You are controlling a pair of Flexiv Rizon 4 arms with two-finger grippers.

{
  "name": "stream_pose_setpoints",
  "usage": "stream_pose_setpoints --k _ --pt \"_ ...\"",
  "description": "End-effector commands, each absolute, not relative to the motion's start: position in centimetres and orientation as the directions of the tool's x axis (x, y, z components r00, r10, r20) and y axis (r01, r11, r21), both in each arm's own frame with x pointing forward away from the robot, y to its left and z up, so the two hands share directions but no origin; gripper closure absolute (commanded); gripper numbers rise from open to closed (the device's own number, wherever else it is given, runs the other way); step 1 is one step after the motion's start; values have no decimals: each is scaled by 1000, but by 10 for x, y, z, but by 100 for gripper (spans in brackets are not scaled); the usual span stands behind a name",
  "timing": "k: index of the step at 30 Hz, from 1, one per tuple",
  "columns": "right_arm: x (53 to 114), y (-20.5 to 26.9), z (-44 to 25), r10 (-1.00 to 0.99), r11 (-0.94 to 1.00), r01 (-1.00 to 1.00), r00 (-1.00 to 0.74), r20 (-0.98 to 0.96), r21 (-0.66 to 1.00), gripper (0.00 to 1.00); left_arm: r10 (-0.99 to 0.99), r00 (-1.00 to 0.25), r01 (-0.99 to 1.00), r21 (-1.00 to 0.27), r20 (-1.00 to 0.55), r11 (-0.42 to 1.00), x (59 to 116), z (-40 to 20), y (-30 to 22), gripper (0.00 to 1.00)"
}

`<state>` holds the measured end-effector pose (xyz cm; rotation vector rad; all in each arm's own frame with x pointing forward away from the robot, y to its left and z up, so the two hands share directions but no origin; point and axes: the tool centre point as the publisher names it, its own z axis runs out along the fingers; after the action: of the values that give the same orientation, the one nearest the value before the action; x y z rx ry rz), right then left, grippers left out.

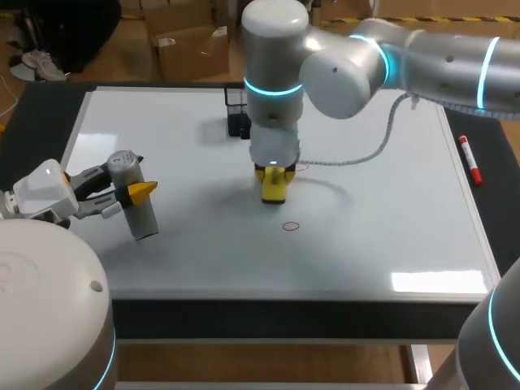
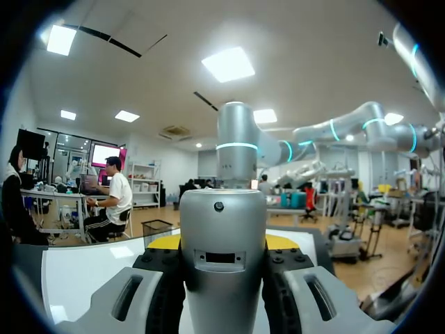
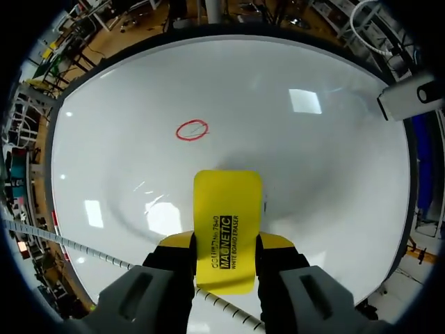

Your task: Pick up the inspection probe, press it on each red-marked spot on the whiteboard one by one, put down the probe, pick up the eraser, and wipe off all the red marks.

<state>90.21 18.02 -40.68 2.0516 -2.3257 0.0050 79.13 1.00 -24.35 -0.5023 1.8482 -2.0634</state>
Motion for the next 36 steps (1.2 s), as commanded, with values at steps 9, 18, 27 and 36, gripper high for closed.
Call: stream_pose_setpoints --k 9,18,27,36 --pt "917 72 -366 -951 307 -952 -307 29 -8 100 -463 -885 7 -994 44 -108 791 -242 10 100" --pt "921 -4 -356 -863 505 -863 -505 12 -12 100 -463 -885 7 -994 44 -108 791 -242 10 100" --pt "912 -70 -355 -747 664 -747 -664 -20 -10 100 -463 -885 7 -994 44 -108 791 -242 10 100" --pt "897 -118 -358 -654 756 -655 -756 -12 4 100 -463 -885 7 -994 44 -108 791 -242 10 100"
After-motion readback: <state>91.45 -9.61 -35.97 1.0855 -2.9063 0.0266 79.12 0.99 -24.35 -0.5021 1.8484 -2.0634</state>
